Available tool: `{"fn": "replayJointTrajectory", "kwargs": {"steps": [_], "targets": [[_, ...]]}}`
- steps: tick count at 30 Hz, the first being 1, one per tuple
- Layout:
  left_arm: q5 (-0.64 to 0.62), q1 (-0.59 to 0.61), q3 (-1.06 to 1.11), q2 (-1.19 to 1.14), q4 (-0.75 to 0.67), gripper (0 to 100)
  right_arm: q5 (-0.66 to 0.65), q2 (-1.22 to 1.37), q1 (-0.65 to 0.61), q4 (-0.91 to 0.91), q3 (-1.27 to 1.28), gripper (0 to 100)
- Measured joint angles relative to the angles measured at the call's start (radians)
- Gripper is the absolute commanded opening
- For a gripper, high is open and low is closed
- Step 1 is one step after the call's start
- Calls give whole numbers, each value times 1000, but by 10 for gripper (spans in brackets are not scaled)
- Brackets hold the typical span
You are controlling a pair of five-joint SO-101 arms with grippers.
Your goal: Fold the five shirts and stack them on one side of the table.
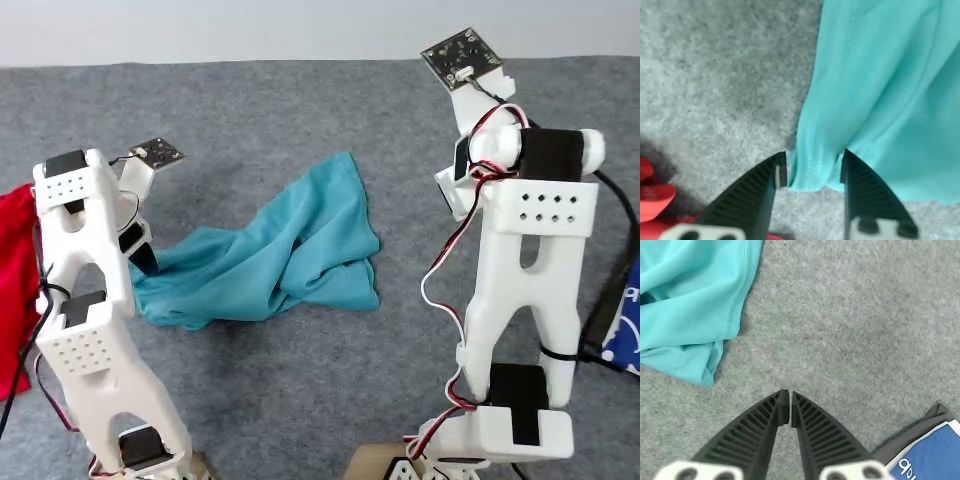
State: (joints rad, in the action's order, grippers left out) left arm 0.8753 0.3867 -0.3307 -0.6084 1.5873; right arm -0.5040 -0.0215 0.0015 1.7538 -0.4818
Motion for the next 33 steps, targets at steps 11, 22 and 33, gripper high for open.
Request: {"fn": "replayJointTrajectory", "kwargs": {"steps": [11,22,33], "targets": [[-2,11,0,-95,-6,175,0,0,0,0,0,9],[-2,18,-115,-97,48,58,0,0,-9,0,0,9],[-2,12,-143,-97,87,3,0,0,-6,0,0,9]]}}
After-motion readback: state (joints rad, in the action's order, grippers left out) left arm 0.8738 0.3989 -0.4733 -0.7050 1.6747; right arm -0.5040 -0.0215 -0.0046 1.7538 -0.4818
